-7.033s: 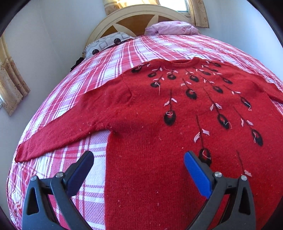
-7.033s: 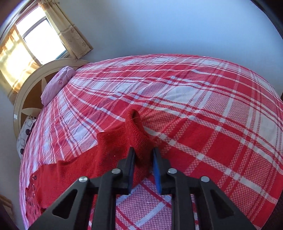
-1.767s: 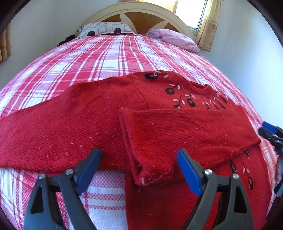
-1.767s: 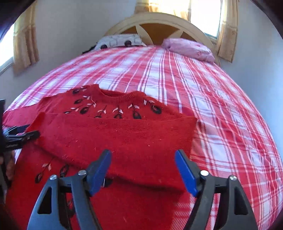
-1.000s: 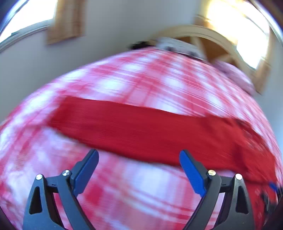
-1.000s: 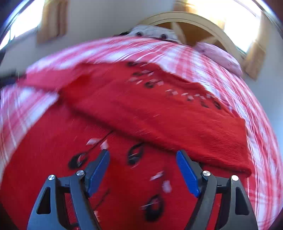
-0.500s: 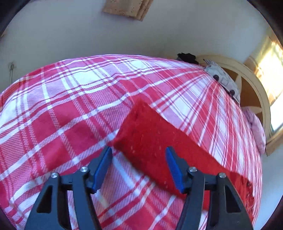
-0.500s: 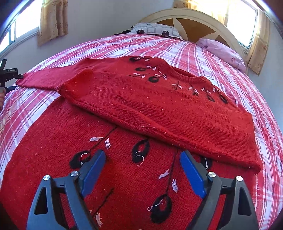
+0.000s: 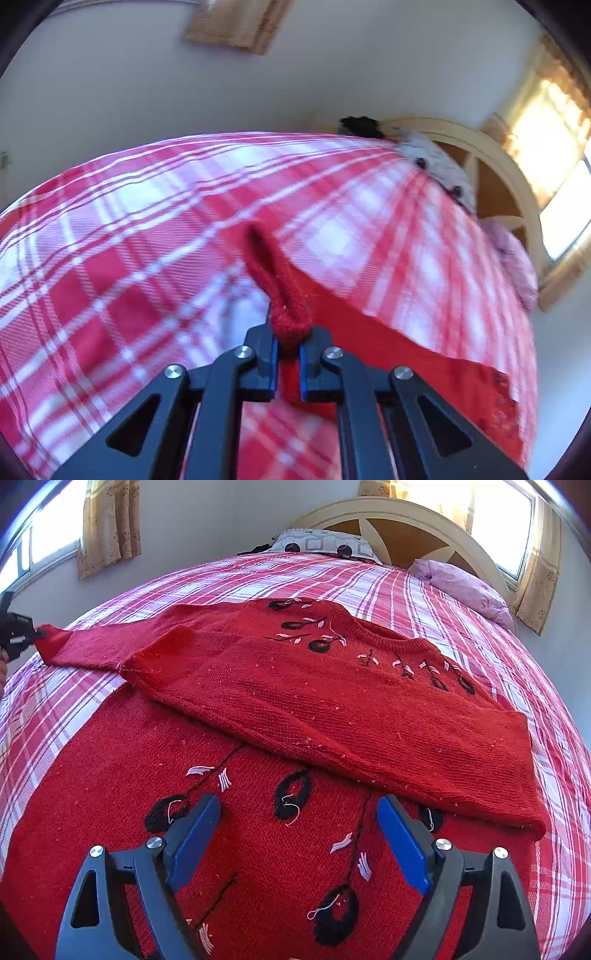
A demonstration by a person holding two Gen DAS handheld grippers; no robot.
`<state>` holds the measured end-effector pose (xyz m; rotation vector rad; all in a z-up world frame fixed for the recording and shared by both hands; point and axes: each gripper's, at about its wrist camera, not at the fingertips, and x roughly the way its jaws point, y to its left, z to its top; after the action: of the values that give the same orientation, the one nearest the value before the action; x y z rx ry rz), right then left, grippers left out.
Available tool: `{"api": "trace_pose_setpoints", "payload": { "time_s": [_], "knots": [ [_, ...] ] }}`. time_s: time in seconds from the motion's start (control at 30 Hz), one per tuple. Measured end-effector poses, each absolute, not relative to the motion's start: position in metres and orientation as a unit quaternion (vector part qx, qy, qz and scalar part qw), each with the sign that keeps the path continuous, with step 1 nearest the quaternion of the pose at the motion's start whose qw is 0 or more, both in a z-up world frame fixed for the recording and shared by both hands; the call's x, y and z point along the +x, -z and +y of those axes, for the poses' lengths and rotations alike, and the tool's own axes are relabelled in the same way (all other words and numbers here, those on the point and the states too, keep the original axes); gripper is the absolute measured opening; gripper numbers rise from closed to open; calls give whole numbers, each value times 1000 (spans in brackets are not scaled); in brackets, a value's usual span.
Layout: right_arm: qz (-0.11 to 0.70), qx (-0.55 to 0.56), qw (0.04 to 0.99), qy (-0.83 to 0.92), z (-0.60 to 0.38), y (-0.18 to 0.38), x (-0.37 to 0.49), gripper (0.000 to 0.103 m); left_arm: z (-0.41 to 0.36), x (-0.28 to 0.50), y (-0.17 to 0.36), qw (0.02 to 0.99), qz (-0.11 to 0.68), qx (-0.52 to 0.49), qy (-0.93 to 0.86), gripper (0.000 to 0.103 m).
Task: Fold small clothes
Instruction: 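Lift the sleeve and lay it back over the folded body with left gripper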
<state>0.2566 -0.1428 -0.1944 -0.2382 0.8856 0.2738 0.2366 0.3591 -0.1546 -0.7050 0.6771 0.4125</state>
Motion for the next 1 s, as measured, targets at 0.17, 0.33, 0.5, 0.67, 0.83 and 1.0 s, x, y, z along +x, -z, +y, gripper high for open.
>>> {"api": "trace_pose_setpoints", "payload": {
  "time_s": [0.17,0.33,0.5,0.67,0.83,1.0],
  "knots": [
    [400,-106,900,-139,-149,172,245,87,310,252,121,871,329,-345,-120,8],
    [404,-70,901,-141,-173,152,239,87,260,268,98,871,324,-367,-47,8],
    [399,-58,907,-121,-201,140,225,87,204,285,69,878,303,-371,12,8],
    [391,-47,912,-112,-224,137,206,87,154,303,38,889,286,-354,57,8],
    [395,-39,912,-105,-240,145,194,87,108,314,20,896,276,-333,98,8],
    [395,-12,914,-96,-262,149,189,87,49,323,16,906,278,-292,127,8]
  ]
}}
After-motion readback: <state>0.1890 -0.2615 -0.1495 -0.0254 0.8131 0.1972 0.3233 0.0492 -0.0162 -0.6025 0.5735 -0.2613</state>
